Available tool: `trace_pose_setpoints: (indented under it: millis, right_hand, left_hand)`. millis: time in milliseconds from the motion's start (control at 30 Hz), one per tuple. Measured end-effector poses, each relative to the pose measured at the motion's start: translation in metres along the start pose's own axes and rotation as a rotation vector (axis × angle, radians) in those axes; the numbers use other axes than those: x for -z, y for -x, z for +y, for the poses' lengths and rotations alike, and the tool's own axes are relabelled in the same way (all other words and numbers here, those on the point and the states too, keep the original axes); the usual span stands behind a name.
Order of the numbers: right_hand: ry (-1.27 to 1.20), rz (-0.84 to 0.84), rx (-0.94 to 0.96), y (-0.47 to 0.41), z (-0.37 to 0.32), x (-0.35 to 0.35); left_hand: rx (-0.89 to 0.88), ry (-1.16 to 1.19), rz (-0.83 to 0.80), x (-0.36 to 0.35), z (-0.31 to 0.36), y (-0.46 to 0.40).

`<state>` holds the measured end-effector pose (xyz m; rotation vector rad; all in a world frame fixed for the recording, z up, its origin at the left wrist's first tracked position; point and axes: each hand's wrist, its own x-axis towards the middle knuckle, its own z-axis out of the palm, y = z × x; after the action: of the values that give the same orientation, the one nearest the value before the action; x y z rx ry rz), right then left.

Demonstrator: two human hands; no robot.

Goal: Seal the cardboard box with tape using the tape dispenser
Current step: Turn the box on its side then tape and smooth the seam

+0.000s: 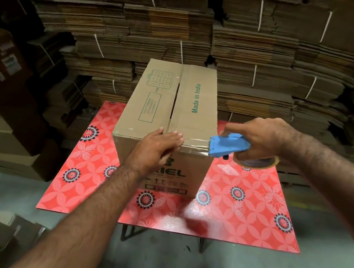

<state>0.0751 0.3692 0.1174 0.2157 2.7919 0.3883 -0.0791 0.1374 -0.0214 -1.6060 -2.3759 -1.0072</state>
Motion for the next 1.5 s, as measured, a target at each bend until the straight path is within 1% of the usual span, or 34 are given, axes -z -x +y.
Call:
trace_pose_setpoints:
  millis: [167,233,300,367,433,600,700,933,1100,1233,1300,1367,1433,1500]
  right_hand:
    - [0.017,0.059,0.024,0.005,0.005,-0.009]
    - [0.021,0.075,0.021,0.005,0.005,-0.013]
    - [0.015,0.09,0.004,0.005,0.004,-0.015]
    - [0.001,0.097,-0.005,0.006,0.002,-0.016]
    - [-0.017,0.095,-0.009,0.006,0.002,-0.017]
    - [-0.033,0.101,-0.005,0.009,0.005,-0.022]
    - [-0.06,0.12,0.028,0.01,0.012,-0.028]
    - [-0.114,0.159,0.028,0.03,0.043,-0.053]
    - [-0.07,0.229,-0.002,0.026,0.036,-0.07]
    - [-0.121,0.281,-0.004,0.022,0.027,-0.083]
    - [-0.15,0.289,-0.009,0.021,0.026,-0.086]
    - [-0.149,0.296,-0.006,0.02,0.025,-0.089]
    - [-0.162,0.306,-0.007,0.02,0.028,-0.091]
    - [-0.161,0.31,-0.005,0.023,0.032,-0.093]
  left_hand:
    - [0.009,0.002,-0.016,0.003,0.0,-0.003]
    - [0.016,-0.007,-0.001,0.005,0.008,-0.003]
    - [-0.012,-0.057,-0.01,0.003,0.025,-0.003]
    - [-0.058,-0.073,-0.091,-0.005,0.045,-0.007]
    - [-0.062,-0.062,-0.163,-0.013,0.058,-0.012]
    - [-0.093,-0.14,-0.105,-0.027,0.059,-0.005]
    - [-0.092,-0.127,-0.075,-0.03,0.053,-0.004]
    - [-0.083,-0.096,-0.096,-0.03,0.051,-0.004]
    - [-0.047,-0.104,-0.07,-0.029,0.058,-0.007]
    - [0.023,-0.177,-0.03,-0.028,0.079,-0.018]
    - [-0.007,-0.171,-0.03,-0.031,0.092,-0.024]
    - [-0.074,-0.156,-0.071,-0.038,0.1,-0.029]
    - [-0.084,-0.158,-0.103,-0.044,0.099,-0.029]
    - [-0.104,-0.176,-0.099,-0.047,0.093,-0.025]
